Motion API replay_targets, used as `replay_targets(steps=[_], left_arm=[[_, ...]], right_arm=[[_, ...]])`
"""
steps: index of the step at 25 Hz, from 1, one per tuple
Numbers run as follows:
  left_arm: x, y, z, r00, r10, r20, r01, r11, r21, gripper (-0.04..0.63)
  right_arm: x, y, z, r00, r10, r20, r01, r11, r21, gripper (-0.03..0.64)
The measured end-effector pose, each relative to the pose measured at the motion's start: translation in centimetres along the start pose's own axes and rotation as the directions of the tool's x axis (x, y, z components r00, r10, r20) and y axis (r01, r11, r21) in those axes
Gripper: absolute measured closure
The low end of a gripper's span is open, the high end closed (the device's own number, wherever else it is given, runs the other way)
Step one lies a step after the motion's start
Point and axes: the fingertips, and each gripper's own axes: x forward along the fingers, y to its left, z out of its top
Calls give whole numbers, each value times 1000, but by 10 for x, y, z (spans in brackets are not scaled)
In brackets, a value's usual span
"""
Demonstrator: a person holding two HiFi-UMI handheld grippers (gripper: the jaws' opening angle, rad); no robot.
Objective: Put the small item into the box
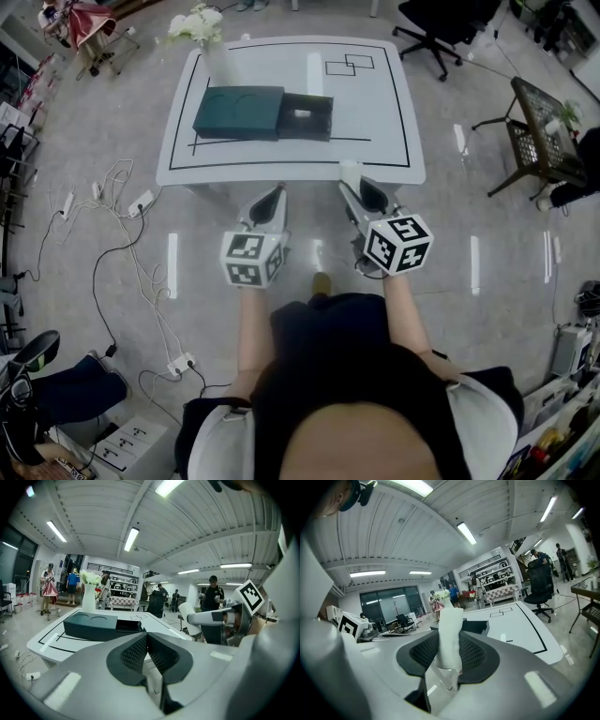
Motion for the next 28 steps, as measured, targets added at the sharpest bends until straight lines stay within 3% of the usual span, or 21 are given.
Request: replay_targets(steps=[28], left_arm=[[1,-8,-13,1000,1,-28,-1,1000,-5,586]], right_arm=[[-8,-9,-9,1000,0,-3,0,999,35,488]])
